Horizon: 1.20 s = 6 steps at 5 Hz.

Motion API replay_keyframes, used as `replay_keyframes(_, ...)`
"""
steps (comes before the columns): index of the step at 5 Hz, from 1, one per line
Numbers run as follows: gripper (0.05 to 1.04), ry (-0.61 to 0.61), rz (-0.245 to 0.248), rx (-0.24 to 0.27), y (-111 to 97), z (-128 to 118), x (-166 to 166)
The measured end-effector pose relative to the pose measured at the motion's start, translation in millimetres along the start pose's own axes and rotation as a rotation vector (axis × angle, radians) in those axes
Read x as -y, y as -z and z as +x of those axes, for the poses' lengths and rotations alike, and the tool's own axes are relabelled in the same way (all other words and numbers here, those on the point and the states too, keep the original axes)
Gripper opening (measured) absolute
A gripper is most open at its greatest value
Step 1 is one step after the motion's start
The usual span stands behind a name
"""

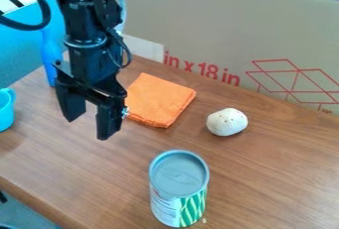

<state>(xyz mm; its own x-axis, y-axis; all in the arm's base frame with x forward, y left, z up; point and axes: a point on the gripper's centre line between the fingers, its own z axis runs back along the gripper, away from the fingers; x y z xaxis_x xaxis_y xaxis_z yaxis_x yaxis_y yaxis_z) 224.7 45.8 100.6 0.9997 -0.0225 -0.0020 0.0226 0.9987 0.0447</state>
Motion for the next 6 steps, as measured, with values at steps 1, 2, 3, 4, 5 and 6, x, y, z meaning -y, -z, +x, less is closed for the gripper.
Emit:
replay_keyframes(1,1.005,0.002,-0.006,-0.021,4.9,-2.2,0.5)
replay_keyframes(2,1.005,-0.062,-0.031,-0.038,5.6,-16.4,-31.6)
replay_keyframes(3,1.005,-0.134,-0.058,-0.010,4.0,-25.9,-61.4)
replay_keyframes(4,1.005,-0.187,-0.062,-0.010,4.3,-32.3,-86.4)
replay_keyframes(5,1.005,-0.175,0.020,-0.066,1.0,-43.4,-103.5)
replay_keyframes(6,1.005,-0.176,0.080,-0.090,2.6,-49.8,-120.4)
